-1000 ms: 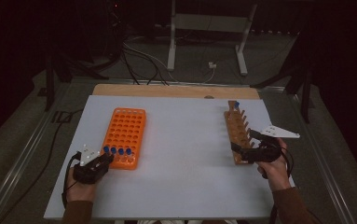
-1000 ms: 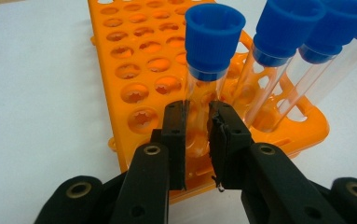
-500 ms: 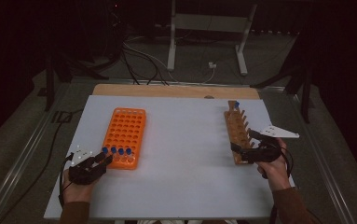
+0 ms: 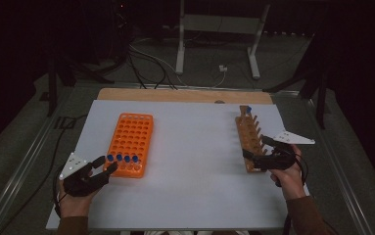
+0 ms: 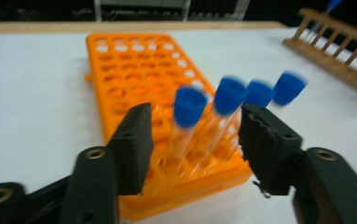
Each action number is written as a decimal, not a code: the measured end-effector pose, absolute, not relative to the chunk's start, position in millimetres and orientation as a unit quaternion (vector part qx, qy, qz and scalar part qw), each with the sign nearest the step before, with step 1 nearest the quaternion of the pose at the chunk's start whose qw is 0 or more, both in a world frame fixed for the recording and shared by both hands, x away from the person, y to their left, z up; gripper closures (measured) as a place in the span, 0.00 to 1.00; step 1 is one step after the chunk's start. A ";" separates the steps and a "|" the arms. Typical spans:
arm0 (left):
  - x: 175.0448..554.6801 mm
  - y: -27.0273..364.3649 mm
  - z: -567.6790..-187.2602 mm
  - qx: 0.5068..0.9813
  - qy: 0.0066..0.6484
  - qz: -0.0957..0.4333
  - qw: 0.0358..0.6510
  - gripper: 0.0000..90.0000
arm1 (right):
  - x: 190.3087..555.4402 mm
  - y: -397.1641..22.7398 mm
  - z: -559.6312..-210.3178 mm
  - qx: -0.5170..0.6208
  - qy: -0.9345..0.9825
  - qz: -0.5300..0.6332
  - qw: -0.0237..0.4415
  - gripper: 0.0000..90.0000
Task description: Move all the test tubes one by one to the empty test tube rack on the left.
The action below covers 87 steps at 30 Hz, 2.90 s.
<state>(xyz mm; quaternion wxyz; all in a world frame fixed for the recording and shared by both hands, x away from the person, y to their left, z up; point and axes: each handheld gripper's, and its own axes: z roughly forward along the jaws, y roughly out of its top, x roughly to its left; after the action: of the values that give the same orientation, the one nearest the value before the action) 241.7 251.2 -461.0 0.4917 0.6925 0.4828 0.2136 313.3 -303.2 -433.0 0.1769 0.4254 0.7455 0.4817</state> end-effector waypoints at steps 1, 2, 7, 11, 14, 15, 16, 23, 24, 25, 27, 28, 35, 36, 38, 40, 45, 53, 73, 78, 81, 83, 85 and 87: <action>242.4 250.2 -458.1 0.689 0.480 0.213 0.499 0.47 | 313.3 -303.0 -433.0 0.425 0.746 0.482 0.176 0.00; 242.9 249.2 -455.8 0.688 0.477 0.214 0.504 0.46 | 313.5 -302.8 -433.0 0.425 0.746 0.482 0.177 0.00; 247.7 239.9 -445.2 0.684 0.465 0.222 0.516 0.34 | 314.4 -302.0 -432.8 0.425 0.746 0.482 0.177 0.00; 255.3 230.0 -439.5 0.683 0.462 0.223 0.520 0.25 | 314.8 -301.1 -431.7 0.424 0.745 0.483 0.177 0.00; 260.9 220.7 -436.1 0.685 0.458 0.220 0.522 0.19 | 315.3 -301.0 -430.4 0.423 0.745 0.484 0.179 0.00; 262.6 217.3 -435.2 0.686 0.456 0.219 0.523 0.19 | 315.4 -300.9 -429.9 0.424 0.744 0.485 0.179 0.00; 264.2 213.9 -434.1 0.687 0.453 0.219 0.524 0.18 | 315.5 -300.9 -429.6 0.425 0.743 0.485 0.179 0.00; 276.0 191.0 -428.9 0.691 0.440 0.206 0.536 0.03 | 318.3 -302.4 -427.1 0.428 0.740 0.485 0.185 0.00; 277.5 188.0 -428.4 0.691 0.439 0.204 0.537 0.02 | 318.9 -302.8 -426.8 0.428 0.740 0.485 0.186 0.00; 279.1 185.3 -428.3 0.690 0.438 0.202 0.540 0.02 | 319.4 -303.0 -426.4 0.428 0.739 0.486 0.186 0.00; 281.6 180.5 -428.2 0.690 0.436 0.198 0.542 0.02 | 320.7 -303.5 -425.5 0.429 0.738 0.485 0.189 0.00; 282.7 178.3 -428.4 0.691 0.435 0.196 0.543 0.02 | 321.5 -303.8 -424.9 0.429 0.738 0.485 0.190 0.00; 283.8 173.7 -430.6 0.687 0.431 0.199 0.550 0.01 | 327.7 -306.9 -421.4 0.433 0.734 0.484 0.200 0.00; 283.5 173.9 -430.5 0.685 0.431 0.199 0.553 0.01 | 329.0 -307.2 -421.1 0.433 0.734 0.483 0.201 0.00; 283.4 174.4 -430.3 0.684 0.428 0.195 0.558 0.02 | 332.4 -307.3 -420.3 0.434 0.733 0.482 0.205 0.00; 283.0 173.9 -430.5 0.683 0.425 0.192 0.561 0.02 | 336.1 -306.9 -418.8 0.434 0.734 0.481 0.205 0.00; 282.3 170.8 -432.0 0.686 0.421 0.185 0.564 0.02 | 346.7 -305.0 -413.9 0.433 0.734 0.481 0.207 0.00; 282.7 165.3 -434.5 0.690 0.416 0.174 0.566 0.02 | 372.2 -306.3 -406.2 0.442 0.726 0.474 0.230 0.00; 282.7 163.0 -437.2 0.694 0.419 0.171 0.560 0.02 | 450.2 -304.6 -440.7 0.500 0.738 0.391 0.230 0.49; 282.5 163.2 -437.1 0.694 0.418 0.169 0.561 0.02 | 456.7 -302.3 -449.3 0.503 0.739 0.374 0.247 0.68; 282.2 163.5 -436.7 0.694 0.417 0.169 0.562 0.02 | 459.8 -302.8 -451.6 0.507 0.738 0.372 0.246 0.73; 282.0 163.6 -436.8 0.694 0.417 0.169 0.561 0.02 | 461.4 -303.1 -451.9 0.507 0.737 0.374 0.246 0.73; 281.9 163.4 -436.8 0.694 0.417 0.169 0.561 0.02 | 462.8 -303.4 -452.2 0.506 0.737 0.374 0.247 0.73; 281.8 163.2 -436.8 0.695 0.417 0.168 0.561 0.02 | 463.7 -303.4 -452.2 0.506 0.737 0.373 0.248 0.76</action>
<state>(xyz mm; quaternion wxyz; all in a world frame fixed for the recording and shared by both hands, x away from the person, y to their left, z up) 281.8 163.2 -436.8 0.5608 0.6950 0.4172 0.1684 463.7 -303.4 -452.2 0.2479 0.5057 0.7373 0.3731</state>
